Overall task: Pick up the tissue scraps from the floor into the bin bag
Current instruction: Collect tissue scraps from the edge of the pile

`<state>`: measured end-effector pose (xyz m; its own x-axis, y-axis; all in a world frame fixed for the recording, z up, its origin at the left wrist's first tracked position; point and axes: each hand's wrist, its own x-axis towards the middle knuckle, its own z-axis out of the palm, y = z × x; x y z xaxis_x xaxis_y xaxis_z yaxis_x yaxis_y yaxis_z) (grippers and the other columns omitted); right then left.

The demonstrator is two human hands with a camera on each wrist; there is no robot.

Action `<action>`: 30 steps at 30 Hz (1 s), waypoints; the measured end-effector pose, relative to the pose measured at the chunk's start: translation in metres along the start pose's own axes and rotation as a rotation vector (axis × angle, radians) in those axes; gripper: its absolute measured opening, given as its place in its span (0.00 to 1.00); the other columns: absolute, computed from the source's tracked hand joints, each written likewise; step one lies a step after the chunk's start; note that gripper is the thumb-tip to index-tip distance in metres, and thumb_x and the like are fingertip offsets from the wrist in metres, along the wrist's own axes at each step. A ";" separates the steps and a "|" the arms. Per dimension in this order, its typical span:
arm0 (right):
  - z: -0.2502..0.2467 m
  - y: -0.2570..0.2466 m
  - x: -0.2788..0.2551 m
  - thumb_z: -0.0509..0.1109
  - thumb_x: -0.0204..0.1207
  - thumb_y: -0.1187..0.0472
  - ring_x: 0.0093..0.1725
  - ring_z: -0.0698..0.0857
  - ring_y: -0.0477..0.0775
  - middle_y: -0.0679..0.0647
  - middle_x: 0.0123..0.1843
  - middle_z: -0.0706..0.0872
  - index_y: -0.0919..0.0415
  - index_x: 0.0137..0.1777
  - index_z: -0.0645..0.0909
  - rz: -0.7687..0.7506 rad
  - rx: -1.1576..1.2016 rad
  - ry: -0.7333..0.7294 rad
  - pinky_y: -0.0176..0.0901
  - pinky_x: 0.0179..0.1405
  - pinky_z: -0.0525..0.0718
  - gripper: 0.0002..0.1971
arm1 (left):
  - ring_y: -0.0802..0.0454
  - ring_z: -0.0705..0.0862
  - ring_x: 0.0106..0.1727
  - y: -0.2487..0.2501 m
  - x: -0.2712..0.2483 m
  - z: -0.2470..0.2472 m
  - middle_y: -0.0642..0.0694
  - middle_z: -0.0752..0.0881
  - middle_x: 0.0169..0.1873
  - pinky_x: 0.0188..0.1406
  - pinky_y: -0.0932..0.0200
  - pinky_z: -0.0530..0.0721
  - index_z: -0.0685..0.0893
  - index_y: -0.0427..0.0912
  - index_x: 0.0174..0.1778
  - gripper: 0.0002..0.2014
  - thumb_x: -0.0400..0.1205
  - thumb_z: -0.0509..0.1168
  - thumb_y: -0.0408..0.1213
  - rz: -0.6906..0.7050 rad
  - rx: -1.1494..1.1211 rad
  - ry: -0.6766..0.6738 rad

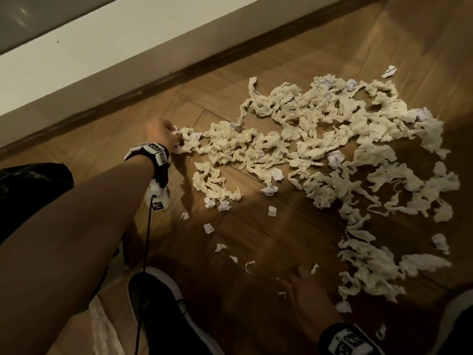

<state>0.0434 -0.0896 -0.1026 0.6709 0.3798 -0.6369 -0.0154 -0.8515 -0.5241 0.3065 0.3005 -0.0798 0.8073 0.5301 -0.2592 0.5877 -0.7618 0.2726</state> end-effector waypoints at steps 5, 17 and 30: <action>0.009 0.004 0.001 0.41 0.80 0.39 0.51 0.76 0.42 0.44 0.55 0.69 0.48 0.52 0.79 -0.031 -0.013 0.033 0.37 0.53 0.78 0.25 | 0.45 0.81 0.46 -0.002 0.009 0.001 0.33 0.86 0.50 0.42 0.56 0.76 0.86 0.31 0.51 0.12 0.78 0.72 0.36 0.046 0.032 -0.009; 0.012 0.002 0.013 0.60 0.82 0.57 0.65 0.72 0.56 0.54 0.66 0.69 0.55 0.64 0.74 0.061 -0.217 -0.138 0.47 0.63 0.77 0.13 | 0.48 0.81 0.35 0.007 -0.050 -0.019 0.42 0.81 0.39 0.32 0.55 0.77 0.77 0.45 0.39 0.10 0.75 0.74 0.38 0.141 -0.181 -0.089; -0.077 -0.065 -0.040 0.59 0.84 0.62 0.61 0.80 0.61 0.62 0.60 0.82 0.67 0.59 0.80 -0.087 0.006 -0.072 0.42 0.51 0.72 0.12 | 0.55 0.80 0.29 0.049 -0.319 -0.005 0.44 0.84 0.35 0.20 0.69 0.77 0.83 0.42 0.41 0.06 0.83 0.64 0.31 -0.088 -0.537 -0.755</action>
<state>0.0748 -0.0777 0.0004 0.6152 0.4774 -0.6274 0.0363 -0.8121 -0.5824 0.0780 0.0955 0.0207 0.6210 0.0510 -0.7822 0.7431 -0.3558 0.5668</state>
